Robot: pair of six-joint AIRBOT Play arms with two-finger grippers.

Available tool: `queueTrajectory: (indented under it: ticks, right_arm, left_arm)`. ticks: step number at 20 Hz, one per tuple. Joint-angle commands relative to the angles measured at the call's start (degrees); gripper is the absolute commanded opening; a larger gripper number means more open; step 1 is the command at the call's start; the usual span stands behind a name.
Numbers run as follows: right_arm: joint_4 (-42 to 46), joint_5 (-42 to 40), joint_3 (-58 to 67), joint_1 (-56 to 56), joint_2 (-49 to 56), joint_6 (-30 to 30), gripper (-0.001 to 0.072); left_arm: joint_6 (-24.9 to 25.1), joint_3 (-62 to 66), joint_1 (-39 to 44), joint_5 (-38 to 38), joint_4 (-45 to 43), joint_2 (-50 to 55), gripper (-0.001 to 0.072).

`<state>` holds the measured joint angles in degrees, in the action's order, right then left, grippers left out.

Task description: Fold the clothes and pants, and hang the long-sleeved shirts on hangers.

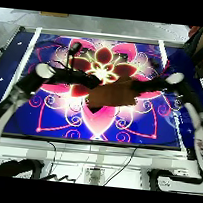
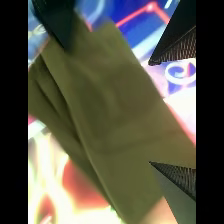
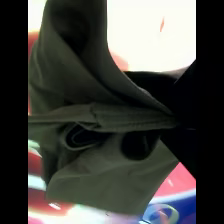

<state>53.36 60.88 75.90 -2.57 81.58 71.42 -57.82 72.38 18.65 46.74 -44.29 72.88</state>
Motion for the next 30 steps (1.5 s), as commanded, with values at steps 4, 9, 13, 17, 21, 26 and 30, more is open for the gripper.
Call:
queueTrajectory:
  ticks: [4, 9, 13, 17, 21, 26, 30]
  right_arm:
    - [14.7, 5.9, 1.9, -26.8, -17.2, 10.7, 0.0011]
    - [18.9, 7.6, 1.6, -50.6, -20.5, 19.3, 0.0011]
    - [21.2, 11.5, -1.0, -65.5, -20.5, 27.8, 0.0011]
    - [28.7, 18.6, -5.4, -71.0, -20.5, 28.7, 0.004]
    - [27.4, 18.6, -7.5, -70.5, -20.5, 29.1, 0.0684]
    - [21.8, 17.6, -7.5, -59.6, -20.5, 27.3, 0.0011]
    - [19.1, 16.6, -7.5, -39.6, -20.5, 20.3, 0.001]
  left_arm:
    - [0.0, 0.0, -5.6, 2.5, -10.8, -15.0, 0.0702]
    - [0.0, 0.0, -5.9, 3.1, -13.2, -18.8, 0.0702]
    - [0.0, 0.0, -5.9, 3.1, -13.2, -18.5, 0.0701]
    - [0.0, 0.0, -5.9, 3.1, -13.2, -18.5, 0.0702]
    - [0.0, 0.0, -5.9, 3.1, -13.2, -18.5, 0.0702]
    - [0.0, 0.0, -5.9, 3.1, -13.2, -18.5, 0.0702]
    - [0.0, 0.0, -5.9, 3.1, -13.2, -18.5, 0.0702]
